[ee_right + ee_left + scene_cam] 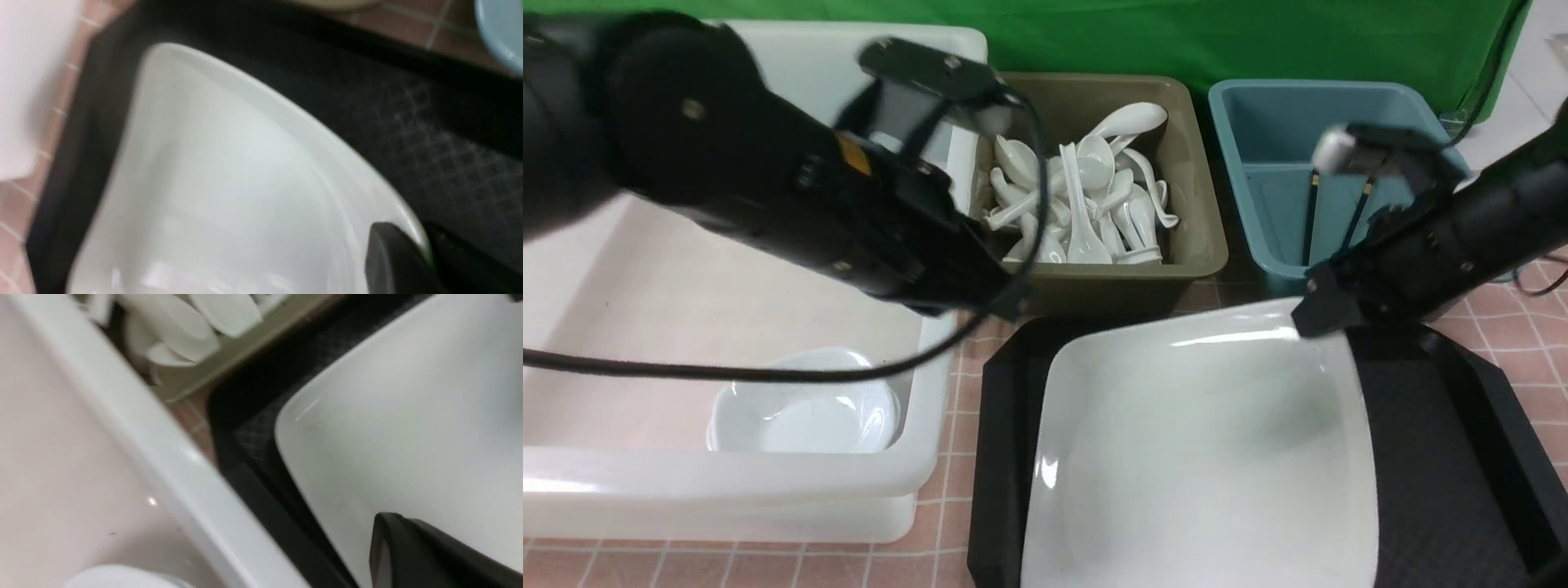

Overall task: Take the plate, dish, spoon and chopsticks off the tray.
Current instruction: Use the right arm to grab a plate from the dinner plate, then use the right arm to put the plate into the large storage box on the left

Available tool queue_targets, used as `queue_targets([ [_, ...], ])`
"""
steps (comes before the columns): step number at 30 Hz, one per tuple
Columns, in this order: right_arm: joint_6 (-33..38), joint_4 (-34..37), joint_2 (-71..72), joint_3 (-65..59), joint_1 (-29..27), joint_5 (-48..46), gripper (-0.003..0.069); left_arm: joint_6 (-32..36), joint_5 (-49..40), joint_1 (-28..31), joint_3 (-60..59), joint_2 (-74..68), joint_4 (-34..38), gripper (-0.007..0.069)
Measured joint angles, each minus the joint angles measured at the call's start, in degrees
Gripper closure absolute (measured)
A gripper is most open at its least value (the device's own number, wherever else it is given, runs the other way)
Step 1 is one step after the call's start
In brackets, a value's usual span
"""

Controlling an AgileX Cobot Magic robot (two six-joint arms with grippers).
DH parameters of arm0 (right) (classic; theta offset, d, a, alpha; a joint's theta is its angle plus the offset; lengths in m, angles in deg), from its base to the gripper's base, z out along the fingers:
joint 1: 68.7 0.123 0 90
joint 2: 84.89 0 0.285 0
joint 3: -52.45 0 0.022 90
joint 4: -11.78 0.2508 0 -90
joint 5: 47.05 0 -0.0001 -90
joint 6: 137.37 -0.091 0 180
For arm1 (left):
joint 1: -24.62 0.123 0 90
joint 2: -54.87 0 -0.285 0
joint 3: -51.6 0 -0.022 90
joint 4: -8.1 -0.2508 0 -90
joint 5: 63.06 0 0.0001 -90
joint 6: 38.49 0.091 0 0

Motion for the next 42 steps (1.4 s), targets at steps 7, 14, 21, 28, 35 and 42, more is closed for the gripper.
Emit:
queue_targets([
  [7,-1.3,-2.0,7.8,1.7,0.0,-0.1,0.0573,-0.9,-1.3,10.1,0.0,4.7,-0.2,0.0628],
  [14,-1.4,1.3,9.2,11.6,1.0,-1.5,0.0573,-0.9,-4.1,20.6,0.0,7.5,0.2,0.0627],
  [21,-4.1,3.0,3.8,28.9,9.4,5.2,0.0573,-1.0,-5.1,31.5,0.0,10.2,4.3,0.0627],
  [28,-6.2,3.5,-8.4,42.6,19.2,12.1,0.0573,-1.0,-5.5,35.3,0.0,12.2,6.8,0.0627],
  [35,-5.7,3.5,-19.2,49.1,26.8,21.7,0.0573,-1.0,-5.8,37.3,0.0,16.6,6.7,0.0627],
  [42,-1.9,2.6,-27.0,49.6,29.7,31.7,0.0573,-1.2,-9.1,39.5,0.0,19.2,6.3,0.0627],
])
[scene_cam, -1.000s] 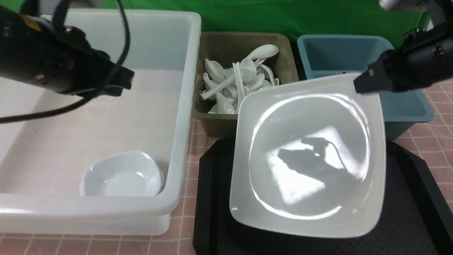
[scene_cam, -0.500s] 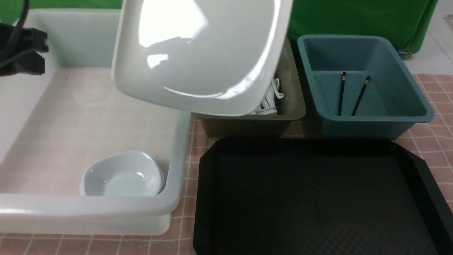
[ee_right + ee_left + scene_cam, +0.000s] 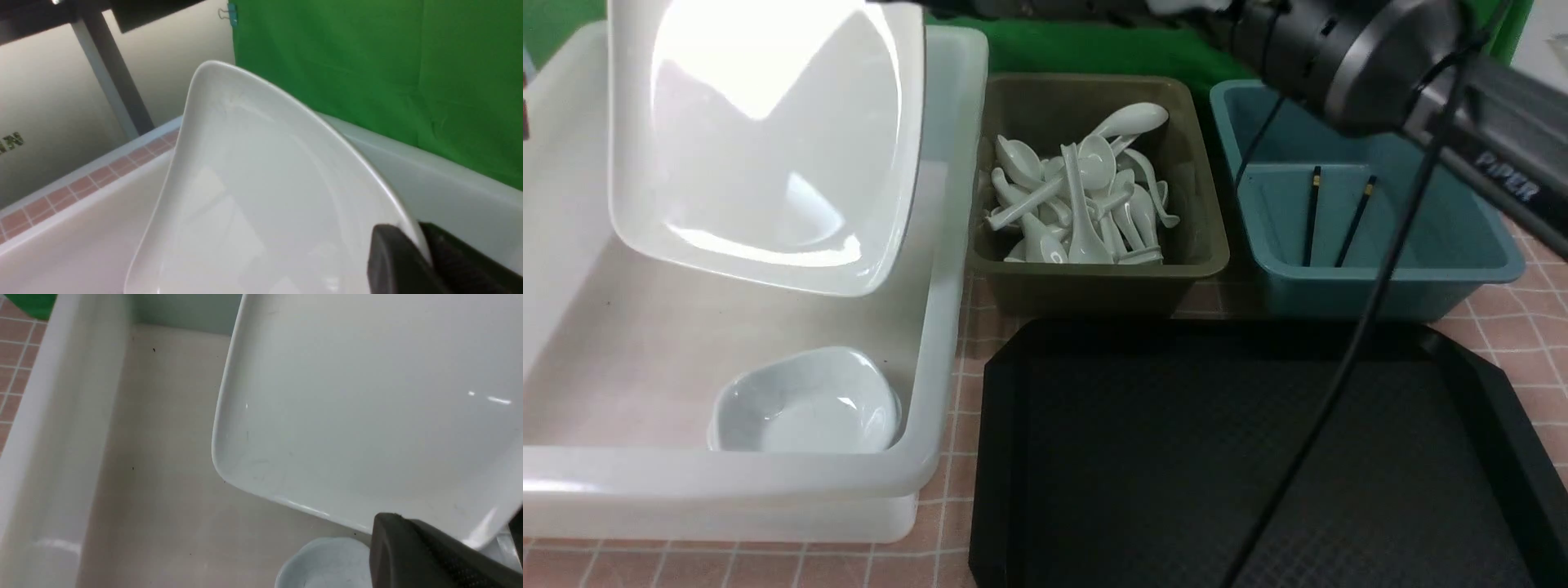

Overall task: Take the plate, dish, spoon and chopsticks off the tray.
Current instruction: Use the right arm to put the plate into the large storage box on the left

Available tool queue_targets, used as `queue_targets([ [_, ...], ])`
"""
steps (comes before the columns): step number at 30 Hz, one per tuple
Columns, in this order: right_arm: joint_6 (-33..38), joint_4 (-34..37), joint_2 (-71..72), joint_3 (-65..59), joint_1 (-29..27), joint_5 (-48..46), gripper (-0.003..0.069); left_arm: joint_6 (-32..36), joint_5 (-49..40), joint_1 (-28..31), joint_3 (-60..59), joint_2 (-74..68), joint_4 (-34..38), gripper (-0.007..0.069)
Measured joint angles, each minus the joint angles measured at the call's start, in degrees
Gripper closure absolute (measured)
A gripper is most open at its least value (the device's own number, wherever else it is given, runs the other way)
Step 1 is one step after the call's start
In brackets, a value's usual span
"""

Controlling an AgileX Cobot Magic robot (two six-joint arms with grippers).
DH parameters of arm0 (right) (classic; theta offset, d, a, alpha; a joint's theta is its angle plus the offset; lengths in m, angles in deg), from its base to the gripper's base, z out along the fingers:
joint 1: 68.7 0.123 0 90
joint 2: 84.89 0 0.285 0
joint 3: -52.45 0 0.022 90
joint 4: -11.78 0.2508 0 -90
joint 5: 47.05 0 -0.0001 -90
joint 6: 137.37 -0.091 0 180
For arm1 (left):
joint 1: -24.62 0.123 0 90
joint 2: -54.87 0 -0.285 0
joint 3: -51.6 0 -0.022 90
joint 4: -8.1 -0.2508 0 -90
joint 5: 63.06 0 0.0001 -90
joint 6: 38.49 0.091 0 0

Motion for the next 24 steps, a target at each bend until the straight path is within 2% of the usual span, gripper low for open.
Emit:
queue_targets([
  [5,2.7,-0.3,-4.8,0.0,0.6,5.9,0.0573,0.0,-1.3,0.2,0.0,0.1,-0.2,0.0627],
  [18,5.4,-0.3,-8.6,0.0,0.6,6.9,0.057,0.0,-1.3,0.2,0.0,0.1,-0.2,0.0627],
  [20,5.9,0.0,-8.7,0.0,0.7,7.0,0.0547,0.0,-1.3,0.2,0.0,0.1,-0.2,0.0627],
  [24,6.2,0.3,-8.7,0.3,0.6,8.8,0.0424,0.0,-1.3,0.2,0.0,0.1,-0.3,0.0627],
])
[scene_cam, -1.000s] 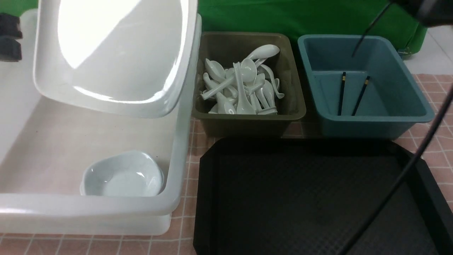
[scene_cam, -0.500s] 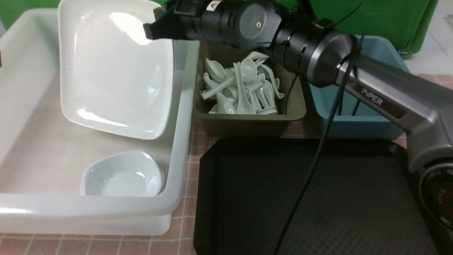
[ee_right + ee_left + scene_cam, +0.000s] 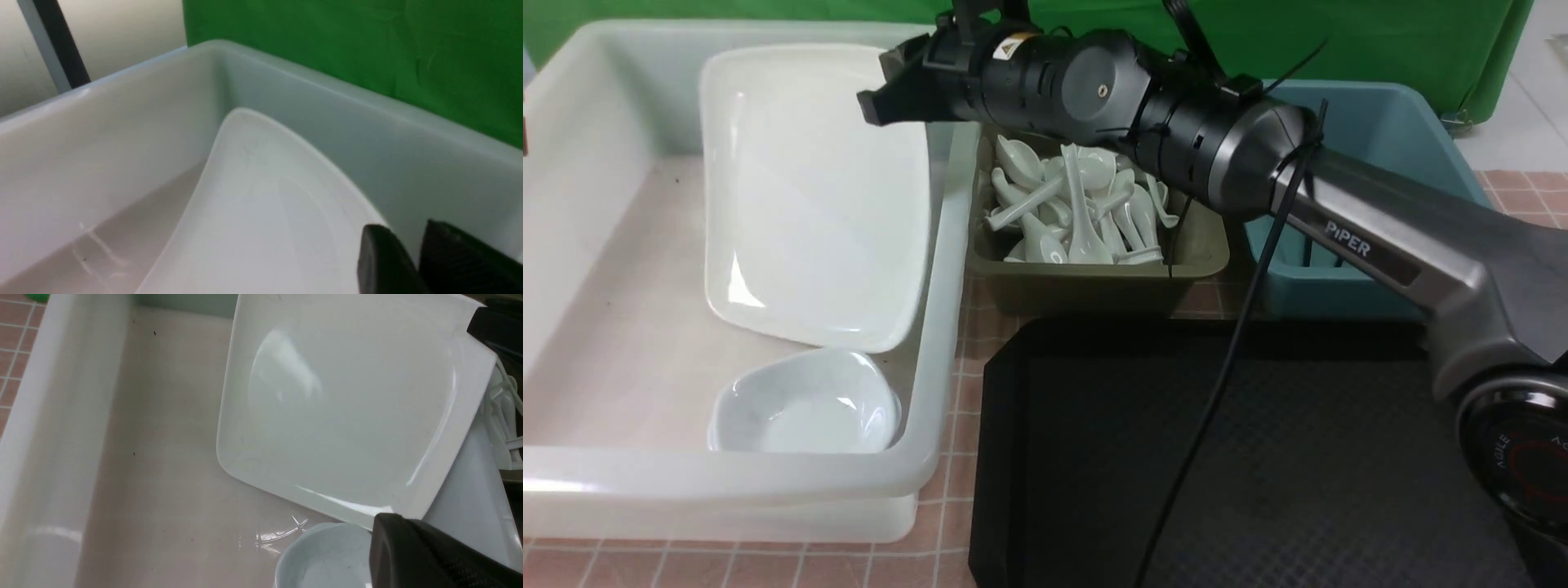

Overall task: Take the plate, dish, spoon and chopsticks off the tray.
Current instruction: Use the right arm to put the plate into the large storage box on the left

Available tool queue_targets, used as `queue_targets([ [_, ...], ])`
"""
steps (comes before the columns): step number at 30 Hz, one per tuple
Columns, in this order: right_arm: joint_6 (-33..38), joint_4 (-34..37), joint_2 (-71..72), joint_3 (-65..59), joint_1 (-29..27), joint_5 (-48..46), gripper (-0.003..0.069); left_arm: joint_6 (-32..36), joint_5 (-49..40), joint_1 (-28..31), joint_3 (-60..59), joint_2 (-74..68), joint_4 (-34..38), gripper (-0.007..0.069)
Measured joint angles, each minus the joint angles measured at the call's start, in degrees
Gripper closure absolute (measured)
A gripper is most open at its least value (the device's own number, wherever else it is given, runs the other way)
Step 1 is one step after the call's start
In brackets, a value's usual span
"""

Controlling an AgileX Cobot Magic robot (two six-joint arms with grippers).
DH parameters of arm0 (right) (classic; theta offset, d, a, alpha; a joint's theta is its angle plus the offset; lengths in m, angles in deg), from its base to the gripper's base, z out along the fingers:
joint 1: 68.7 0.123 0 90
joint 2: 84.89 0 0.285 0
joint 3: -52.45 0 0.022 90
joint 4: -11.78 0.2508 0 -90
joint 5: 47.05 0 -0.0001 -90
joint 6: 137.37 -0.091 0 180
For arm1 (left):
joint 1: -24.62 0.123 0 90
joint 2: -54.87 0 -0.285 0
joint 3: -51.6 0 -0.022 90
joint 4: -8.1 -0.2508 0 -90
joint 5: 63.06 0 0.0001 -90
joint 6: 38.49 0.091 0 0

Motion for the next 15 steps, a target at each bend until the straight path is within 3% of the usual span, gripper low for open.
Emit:
queue_targets([
  [2,0.0,0.3,0.0,0.0,0.0,0.4,0.036,0.0,0.0,0.0,0.0,0.0,0.0,0.0627],
  [7,0.0,-0.1,0.0,0.0,0.0,0.4,0.0325,0.0,0.0,0.0,0.0,0.0,-0.1,0.0627],
  [10,0.0,-0.9,0.1,0.0,0.0,-0.1,0.0356,0.1,0.0,0.0,0.0,0.0,-0.1,0.0627],
  [14,0.0,-2.7,1.5,0.0,-0.2,-4.5,0.0447,0.5,0.0,0.0,0.0,-0.1,-0.1,0.0627],
  [15,-0.1,-3.1,2.6,0.0,-0.7,-7.3,0.0499,0.7,0.0,0.0,0.0,-0.2,-0.1,0.0627],
])
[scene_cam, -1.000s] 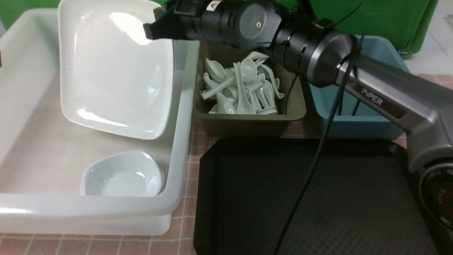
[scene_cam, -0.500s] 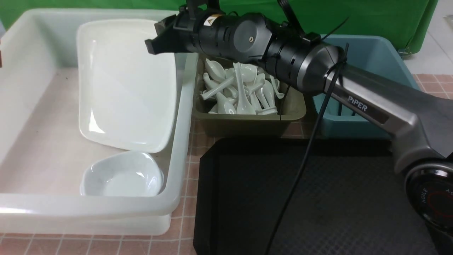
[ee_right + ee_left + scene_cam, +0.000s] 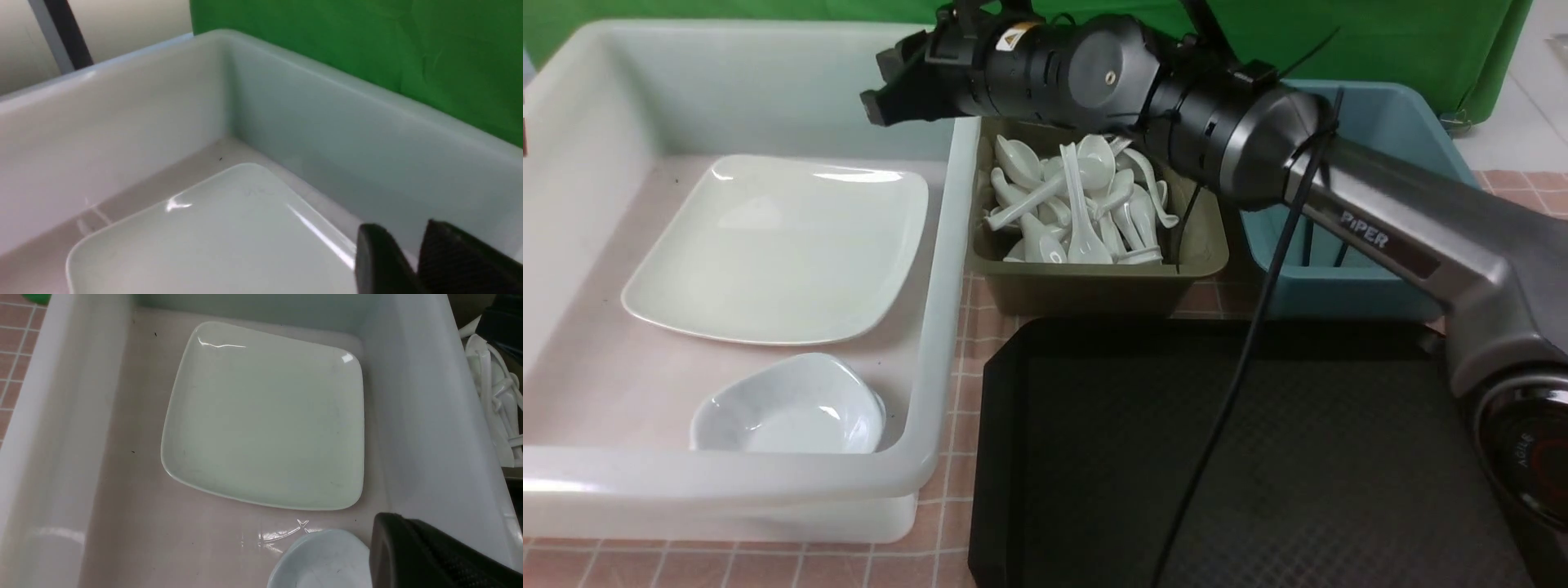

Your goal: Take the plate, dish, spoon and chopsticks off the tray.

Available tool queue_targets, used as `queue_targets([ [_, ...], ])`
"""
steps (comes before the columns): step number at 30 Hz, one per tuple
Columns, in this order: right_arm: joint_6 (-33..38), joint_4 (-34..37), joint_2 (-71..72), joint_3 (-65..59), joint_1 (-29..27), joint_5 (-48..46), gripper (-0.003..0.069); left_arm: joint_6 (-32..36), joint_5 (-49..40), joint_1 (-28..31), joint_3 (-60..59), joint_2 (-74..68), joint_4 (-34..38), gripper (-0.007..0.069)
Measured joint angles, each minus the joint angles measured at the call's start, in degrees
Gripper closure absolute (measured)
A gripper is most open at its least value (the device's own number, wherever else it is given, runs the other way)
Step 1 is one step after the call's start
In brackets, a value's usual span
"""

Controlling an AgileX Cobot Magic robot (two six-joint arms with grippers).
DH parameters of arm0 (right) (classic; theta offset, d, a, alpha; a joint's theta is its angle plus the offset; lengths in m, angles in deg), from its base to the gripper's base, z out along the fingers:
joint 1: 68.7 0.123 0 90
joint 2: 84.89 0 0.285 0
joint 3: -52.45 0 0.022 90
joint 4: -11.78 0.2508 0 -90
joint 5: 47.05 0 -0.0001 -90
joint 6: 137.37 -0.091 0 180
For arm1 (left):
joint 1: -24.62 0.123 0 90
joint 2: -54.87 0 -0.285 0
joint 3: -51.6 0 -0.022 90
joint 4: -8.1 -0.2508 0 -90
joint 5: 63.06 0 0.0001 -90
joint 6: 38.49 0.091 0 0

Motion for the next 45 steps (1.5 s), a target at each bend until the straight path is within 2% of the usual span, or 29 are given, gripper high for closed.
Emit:
queue_targets([
  [3,-2.2,-0.6,5.4,0.0,-2.3,-12.2,0.0618,0.1,-0.5,-0.6,-0.5,-1.6,-0.1,0.0627],
  [5,-3.2,-0.7,7.6,0.0,-3.7,-17.4,0.0629,0.3,-0.8,-1.3,-0.8,-2.3,-0.1,0.0627],
  [6,-5.2,-1.5,11.9,0.0,-6.1,-25.0,0.0629,0.7,-1.1,-3.1,-1.0,-3.5,-0.1,0.0627],
  [7,-5.5,-1.7,12.4,0.0,-6.4,-26.9,0.0629,0.7,-1.1,-3.1,-1.0,-3.7,-0.1,0.0627],
  [8,-7.7,-4.2,16.2,0.1,-8.8,-34.5,0.0629,0.9,-1.1,-5.9,-1.2,-4.7,-0.2,0.0627],
  [12,-14.2,-12.7,24.7,0.3,-14.9,-51.2,0.0629,1.4,-0.4,-14.7,-1.2,-6.9,-0.5,0.0627],
  [14,-16.6,-16.5,27.7,0.0,-17.5,-56.1,0.0629,1.6,0.3,-19.4,-1.2,-7.7,-0.9,0.0627],
  [18,-18.9,-20.6,36.9,-5.2,-21.6,-56.3,0.0629,1.8,2.2,-27.3,-1.2,-8.2,-1.5,0.0627],
  [21,-20.1,-22.2,44.0,-9.8,-22.6,-56.2,0.0629,2.4,2.5,-29.4,-1.2,-7.7,-1.8,0.0627],
  [24,-23.0,-25.7,58.0,-21.8,-23.0,-52.4,0.0629,2.8,1.7,-30.1,-1.4,-5.0,-2.2,0.0627],
  [28,-27.6,-29.5,73.0,-37.5,-23.2,-42.2,0.0629,2.8,1.0,-30.1,-3.2,0.5,-2.6,0.0627],
  [33,-33.2,-31.8,94.0,-61.5,-23.2,-23.7,0.0629,2.0,0.7,-30.1,-8.6,10.3,-3.5,0.0627],
  [34,-33.2,-31.8,94.0,-62.4,-23.2,-22.8,0.0629,1.8,0.6,-30.1,-8.9,10.3,-3.5,0.0627],
  [36,-34.2,-31.9,104.1,-73.0,-23.2,-13.5,0.0629,-0.6,0.6,-30.1,-12.1,14.8,-3.6,0.0627],
  [37,-34.4,-31.9,105.5,-74.6,-23.2,-12.1,0.0629,-1.0,0.7,-30.1,-12.6,15.9,-3.6,0.0627],
  [40,-35.9,-32.0,117.0,-87.1,-23.2,-1.9,0.0629,-2.8,5.0,-30.1,-18.4,22.8,-3.0,0.0627],
  [45,-37.1,-32.0,126.8,-95.4,-23.2,3.5,0.0629,-4.6,13.5,-30.1,-25.9,33.5,-2.6,0.0627],
])
